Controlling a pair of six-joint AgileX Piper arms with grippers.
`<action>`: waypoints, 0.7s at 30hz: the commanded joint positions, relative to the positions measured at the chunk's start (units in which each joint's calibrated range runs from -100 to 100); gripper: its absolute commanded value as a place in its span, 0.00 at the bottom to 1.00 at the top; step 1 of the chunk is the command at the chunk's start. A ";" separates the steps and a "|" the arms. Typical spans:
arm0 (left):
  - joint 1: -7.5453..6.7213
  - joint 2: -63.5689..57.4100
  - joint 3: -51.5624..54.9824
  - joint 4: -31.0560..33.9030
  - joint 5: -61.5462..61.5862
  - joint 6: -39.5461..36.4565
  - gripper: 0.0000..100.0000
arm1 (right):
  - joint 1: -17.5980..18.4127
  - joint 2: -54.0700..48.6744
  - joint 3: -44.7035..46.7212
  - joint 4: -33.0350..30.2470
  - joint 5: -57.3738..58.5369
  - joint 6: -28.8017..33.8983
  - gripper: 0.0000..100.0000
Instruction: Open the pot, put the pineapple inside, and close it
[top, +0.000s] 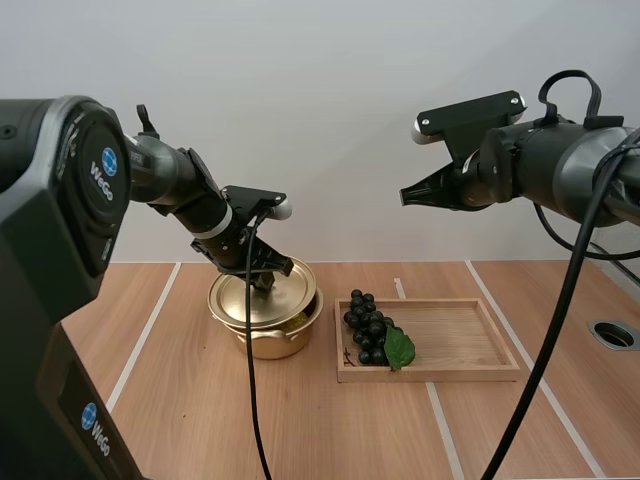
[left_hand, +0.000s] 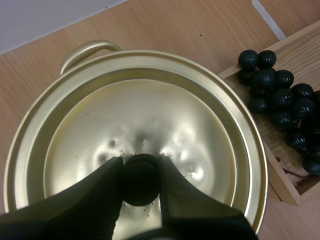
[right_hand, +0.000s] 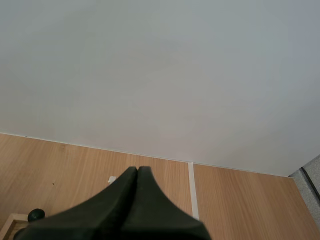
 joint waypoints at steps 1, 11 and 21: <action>-0.18 0.18 0.03 -1.82 0.59 0.67 0.00 | -0.21 -0.30 0.24 -0.20 -1.34 0.46 0.00; -0.18 0.18 0.03 -2.20 1.95 0.67 0.00 | -0.21 -0.30 0.24 -0.20 -1.34 0.46 0.00; -0.18 1.00 0.17 -2.72 3.34 1.21 0.00 | -0.21 -0.30 0.24 -0.20 -1.34 0.46 0.00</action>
